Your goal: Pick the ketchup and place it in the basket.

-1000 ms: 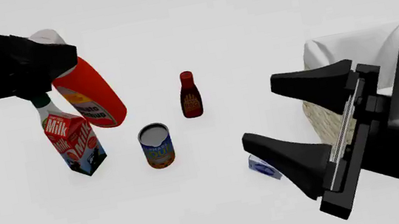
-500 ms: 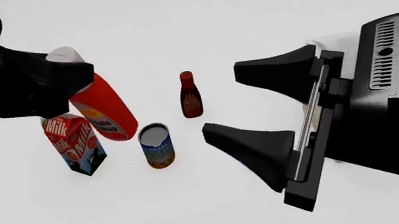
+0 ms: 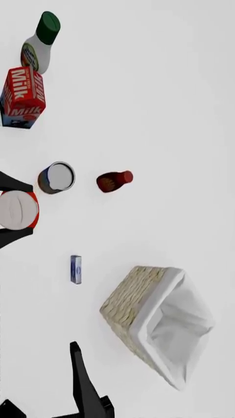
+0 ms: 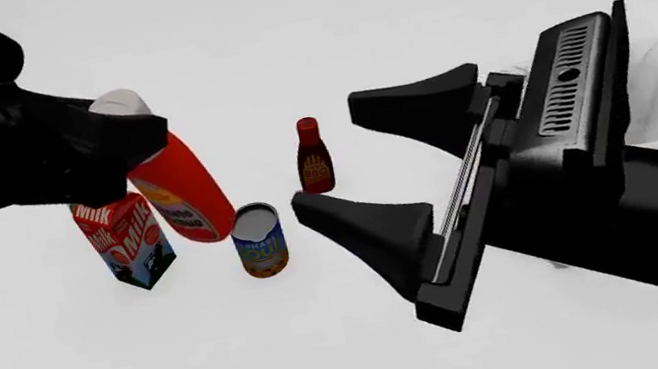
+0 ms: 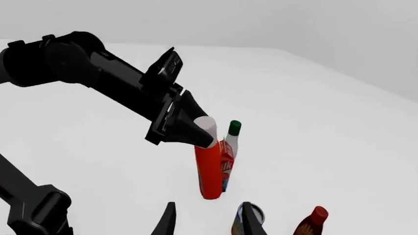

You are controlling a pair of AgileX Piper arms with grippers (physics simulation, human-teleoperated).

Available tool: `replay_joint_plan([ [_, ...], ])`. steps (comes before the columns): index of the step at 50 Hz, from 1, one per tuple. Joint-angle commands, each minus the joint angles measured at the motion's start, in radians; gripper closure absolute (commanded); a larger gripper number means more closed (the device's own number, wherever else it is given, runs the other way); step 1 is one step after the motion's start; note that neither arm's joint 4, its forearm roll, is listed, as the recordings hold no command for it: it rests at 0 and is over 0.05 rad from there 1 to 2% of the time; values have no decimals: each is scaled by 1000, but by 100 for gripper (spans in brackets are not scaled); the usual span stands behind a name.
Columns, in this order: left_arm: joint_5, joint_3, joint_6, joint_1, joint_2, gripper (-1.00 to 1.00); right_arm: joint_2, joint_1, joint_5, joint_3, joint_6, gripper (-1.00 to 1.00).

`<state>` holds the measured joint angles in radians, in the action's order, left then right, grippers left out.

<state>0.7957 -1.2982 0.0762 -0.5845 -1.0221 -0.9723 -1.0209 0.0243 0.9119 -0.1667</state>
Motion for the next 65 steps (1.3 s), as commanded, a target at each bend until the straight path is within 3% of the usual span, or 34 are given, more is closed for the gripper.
replay_joint_plan([
  [1,2,-2,8,-6,4,100,-46,-7,0,28,-37,-100],
  [17,-3,2,-5,-13,-3,100,-141,-21,-47,22,-25,-100],
  [36,-19,24,-25,-13,-15,100,-211,-7,-29,76,-101,-100],
  [65,-23,33,-45,-6,-26,100,-266,15,-91,89,-97,-100],
])
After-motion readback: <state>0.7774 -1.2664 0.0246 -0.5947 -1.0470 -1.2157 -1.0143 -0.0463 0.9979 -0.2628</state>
